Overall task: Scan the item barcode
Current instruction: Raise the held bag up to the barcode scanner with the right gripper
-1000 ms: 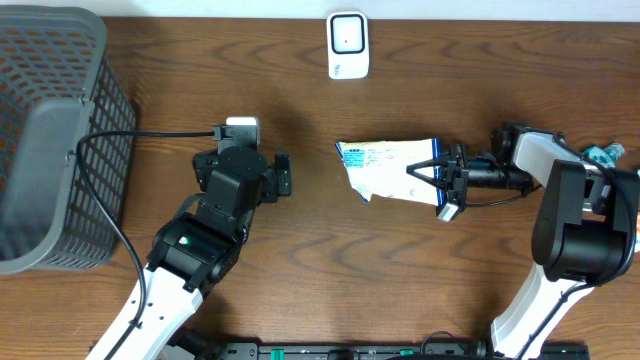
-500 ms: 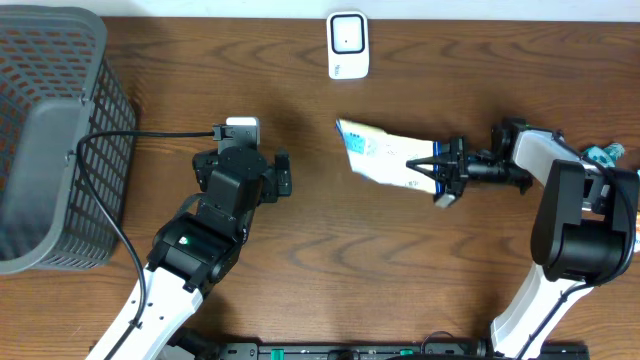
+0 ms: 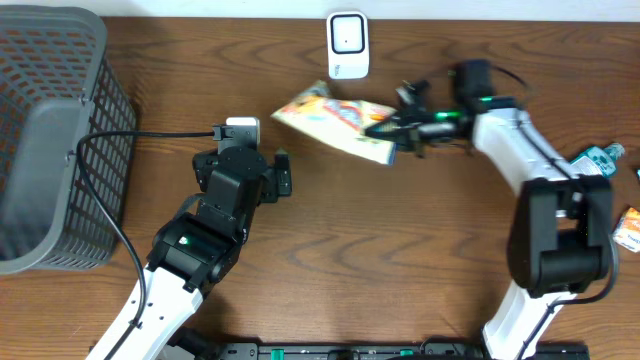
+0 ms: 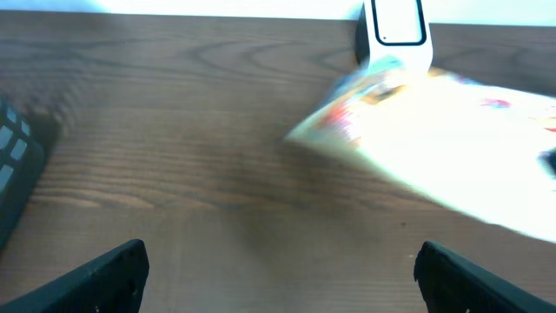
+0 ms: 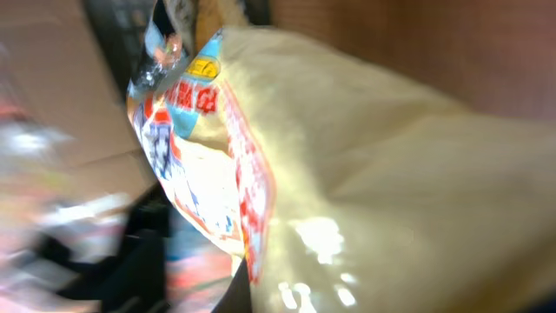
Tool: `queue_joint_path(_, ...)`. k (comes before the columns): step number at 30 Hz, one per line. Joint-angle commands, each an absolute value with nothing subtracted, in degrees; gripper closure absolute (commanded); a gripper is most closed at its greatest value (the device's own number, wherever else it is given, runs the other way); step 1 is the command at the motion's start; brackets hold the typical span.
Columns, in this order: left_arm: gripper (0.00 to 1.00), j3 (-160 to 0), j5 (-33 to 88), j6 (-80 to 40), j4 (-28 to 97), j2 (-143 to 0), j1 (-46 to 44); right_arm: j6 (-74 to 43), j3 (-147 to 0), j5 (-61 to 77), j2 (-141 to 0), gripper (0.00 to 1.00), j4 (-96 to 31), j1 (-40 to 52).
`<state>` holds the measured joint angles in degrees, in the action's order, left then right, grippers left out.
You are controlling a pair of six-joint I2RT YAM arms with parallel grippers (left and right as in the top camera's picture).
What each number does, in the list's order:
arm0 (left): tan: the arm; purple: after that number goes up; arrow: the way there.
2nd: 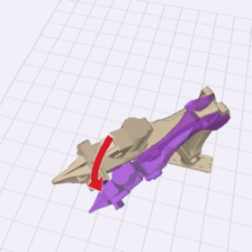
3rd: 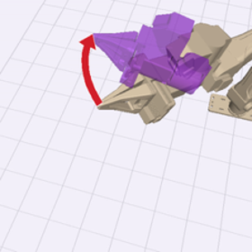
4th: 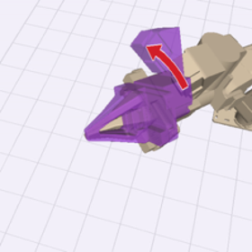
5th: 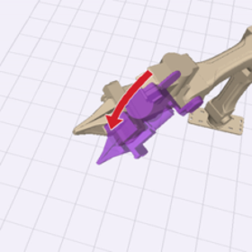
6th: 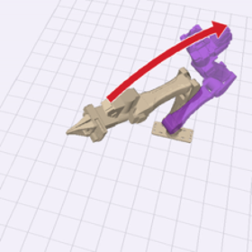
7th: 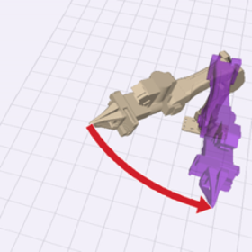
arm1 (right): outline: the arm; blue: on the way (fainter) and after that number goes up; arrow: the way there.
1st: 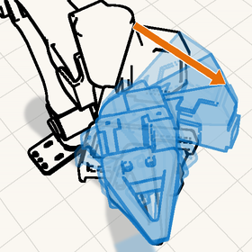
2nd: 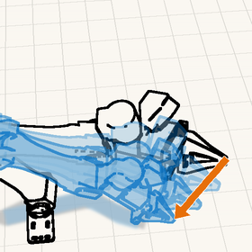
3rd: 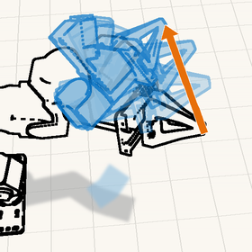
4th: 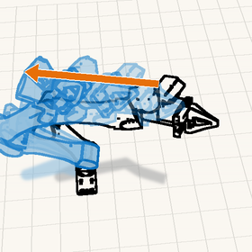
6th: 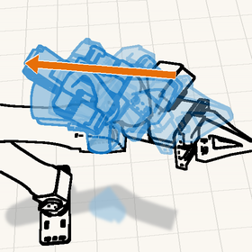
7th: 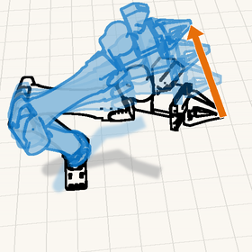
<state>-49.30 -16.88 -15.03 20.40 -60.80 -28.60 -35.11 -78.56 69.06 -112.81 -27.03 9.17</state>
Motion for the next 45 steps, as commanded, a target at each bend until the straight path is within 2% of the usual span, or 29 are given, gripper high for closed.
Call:
queue_joint_path(1, 0.02, -50.19, -17.87, -14.72, 20.53, -60.71, -28.29, -29.58, -79.29, 53.82, -111.79, 0.99, -15.2, 15.44)
queue_joint_path(4, 0.02, -50.19, -17.85, -14.72, 20.56, -60.71, -28.29, -30.44, -79.29, 48.99, -111.79, 0.99, 1.28, 17.39)
queue_joint_path(8, 0.02, -50.19, -17.87, -14.72, 20.53, -60.71, -28.29, -42.46, -79.29, 35.92, -112.73, 0.99, 11.99, 16.23)
queue_joint_path(12, 0.02, -50.19, -17.87, -14.72, 20.53, -60.71, -28.29, -49.41, -80.05, 38.02, -118.28, 0.99, 28.4, 14.44)
queue_joint_path(16, 0.02, -50.19, -17.87, -14.72, 20.53, -60.71, -28.32, -53.95, -86.98, 39.13, -126.76, 0.99, 29.63, 14.26)
queue_joint_path(24, 0.02, -50.19, -17.87, -14.72, 20.53, -60.71, -28.29, -56.16, -113.73, 51.94, -146.91, 0.99, 29.69, 14.0)
queue_joint_path(29, 0.02, -50.19, -17.87, -14.72, 20.53, -60.71, -28.29, -60.8, -118.28, 50.98, -152.31, 0.99, 29.17, 11.92)
queue_joint_path(33, 0.02, -50.19, -17.87, -14.72, 20.53, -60.71, -28.29, -59.88, -118.28, 54.08, -153.14, 0.99, 29.23, 11.16)
queue_joint_path(36, 0.02, -50.19, -17.87, -14.72, 20.56, -60.71, -28.29, -61.45, -118.72, 58.39, -153.12, 0.99, 34.13, 11.07)
queue_joint_path(45, 0.02, -50.19, -17.87, -14.72, 20.56, -60.71, -28.29, -81.62, -120.53, 73.3, -149.67, 0.99, 58.61, 8.38)
